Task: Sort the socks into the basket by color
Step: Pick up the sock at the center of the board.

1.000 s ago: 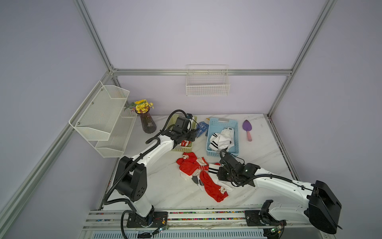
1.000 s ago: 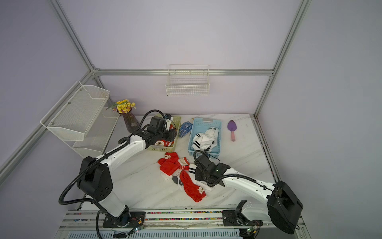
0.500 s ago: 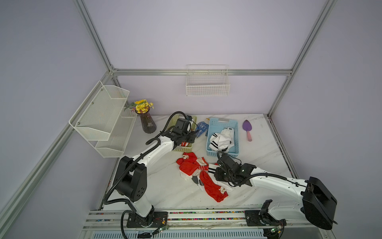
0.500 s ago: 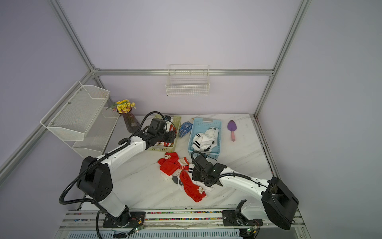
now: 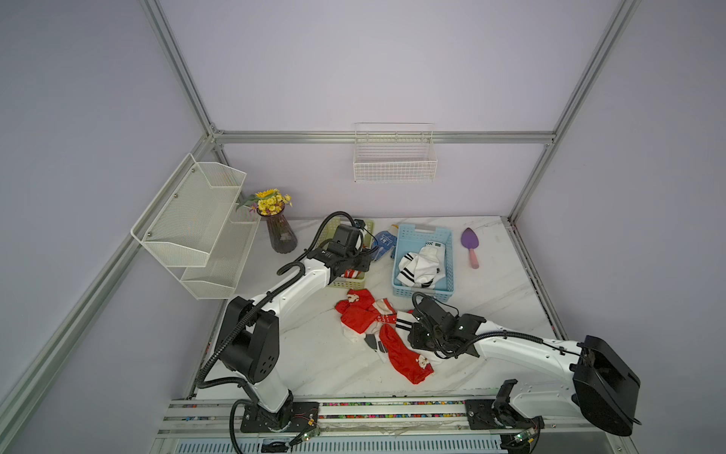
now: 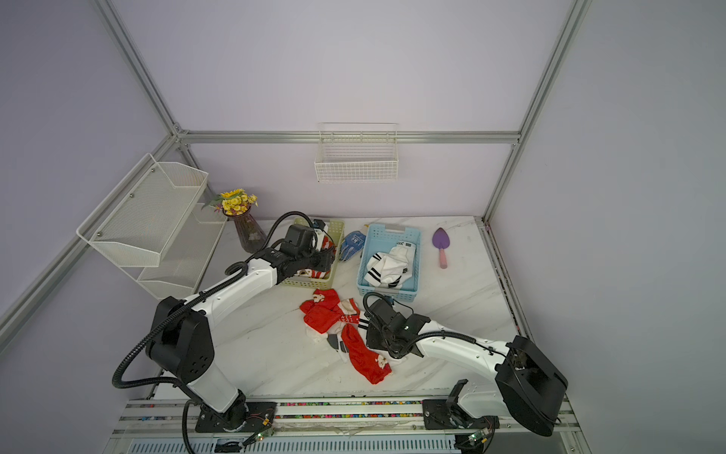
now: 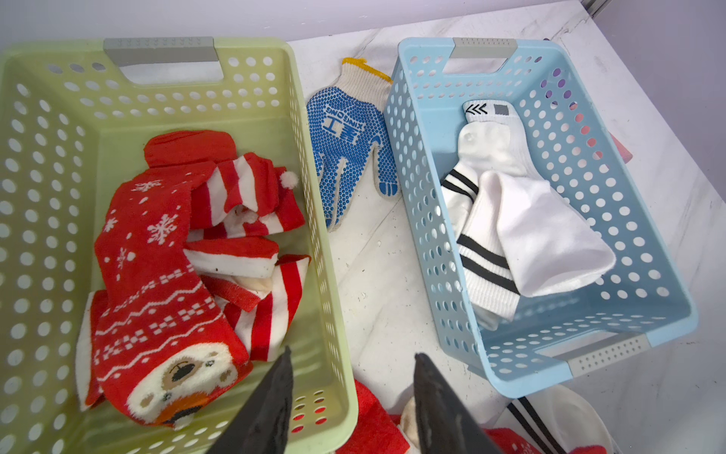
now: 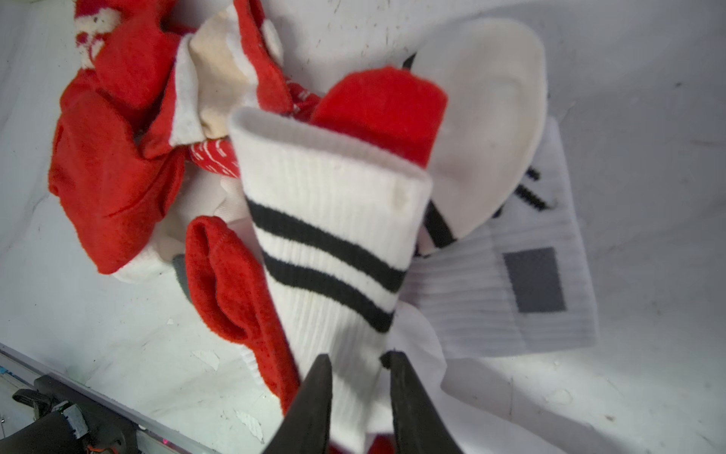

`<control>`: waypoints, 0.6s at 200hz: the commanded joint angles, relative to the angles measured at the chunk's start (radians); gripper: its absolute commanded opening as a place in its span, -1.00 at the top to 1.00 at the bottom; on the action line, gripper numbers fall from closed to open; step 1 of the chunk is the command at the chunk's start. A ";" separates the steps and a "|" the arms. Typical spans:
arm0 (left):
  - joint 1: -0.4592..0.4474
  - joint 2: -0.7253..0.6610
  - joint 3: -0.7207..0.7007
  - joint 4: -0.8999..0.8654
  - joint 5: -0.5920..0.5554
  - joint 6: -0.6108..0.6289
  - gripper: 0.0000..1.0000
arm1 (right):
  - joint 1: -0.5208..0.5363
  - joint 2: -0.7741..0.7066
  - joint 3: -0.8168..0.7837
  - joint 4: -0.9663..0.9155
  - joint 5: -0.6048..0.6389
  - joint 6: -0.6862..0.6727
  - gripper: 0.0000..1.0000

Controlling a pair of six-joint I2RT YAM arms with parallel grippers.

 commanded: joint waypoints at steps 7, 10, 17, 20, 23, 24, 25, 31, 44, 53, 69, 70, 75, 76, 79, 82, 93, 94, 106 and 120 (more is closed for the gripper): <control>-0.007 -0.059 -0.017 0.030 -0.013 -0.016 0.01 | 0.010 0.011 -0.010 0.034 -0.007 0.032 0.41; -0.006 -0.059 -0.016 0.029 -0.013 -0.015 0.01 | 0.009 0.013 -0.008 0.035 -0.007 0.032 0.41; -0.008 -0.057 -0.016 0.029 -0.012 -0.016 0.01 | 0.009 0.015 -0.007 0.039 -0.009 0.030 0.42; -0.007 -0.056 -0.015 0.029 -0.012 -0.015 0.01 | 0.011 0.016 -0.005 0.041 -0.009 0.029 0.42; -0.007 -0.053 -0.015 0.030 -0.011 -0.016 0.01 | 0.011 0.018 -0.003 0.044 -0.010 0.029 0.43; -0.007 -0.054 -0.015 0.029 -0.011 -0.017 0.01 | 0.011 0.019 -0.004 0.044 -0.011 0.028 0.44; -0.007 -0.054 -0.015 0.028 -0.010 -0.017 0.01 | 0.011 0.018 -0.003 0.045 -0.011 0.029 0.44; -0.007 -0.053 -0.016 0.028 -0.010 -0.017 0.01 | 0.010 0.022 -0.003 0.051 -0.015 0.027 0.47; -0.007 -0.053 -0.018 0.030 -0.010 -0.018 0.01 | 0.011 0.024 0.001 0.060 -0.021 0.024 0.55; -0.007 -0.053 -0.020 0.030 -0.012 -0.018 0.01 | 0.012 0.026 0.001 0.067 -0.026 0.023 0.60; -0.007 -0.054 -0.023 0.030 -0.013 -0.018 0.01 | 0.010 0.023 0.004 0.077 -0.032 0.020 0.72; -0.007 -0.054 -0.023 0.030 -0.013 -0.019 0.01 | 0.010 0.023 0.004 0.077 -0.032 0.019 0.72; -0.007 -0.054 -0.024 0.030 -0.013 -0.018 0.01 | 0.011 0.021 0.006 0.076 -0.033 0.018 0.76; -0.007 -0.053 -0.024 0.030 -0.013 -0.018 0.01 | 0.011 0.021 0.007 0.075 -0.033 0.018 0.76; -0.007 -0.054 -0.023 0.031 -0.013 -0.017 0.01 | 0.011 0.020 0.009 0.073 -0.033 0.017 0.78; -0.007 -0.055 -0.024 0.030 -0.013 -0.017 0.01 | 0.011 0.019 0.012 0.072 -0.033 0.016 0.79; -0.007 -0.058 -0.025 0.031 -0.015 -0.017 0.01 | 0.012 0.010 0.023 0.063 -0.030 0.010 0.84; -0.007 -0.057 -0.025 0.030 -0.015 -0.017 0.01 | 0.012 0.008 0.024 0.062 -0.030 0.009 0.85; -0.007 -0.057 -0.026 0.031 -0.015 -0.017 0.01 | 0.012 -0.001 0.036 0.053 -0.028 0.001 0.88; -0.007 -0.057 -0.028 0.032 -0.015 -0.018 0.01 | 0.013 -0.010 0.054 0.041 -0.026 -0.009 0.90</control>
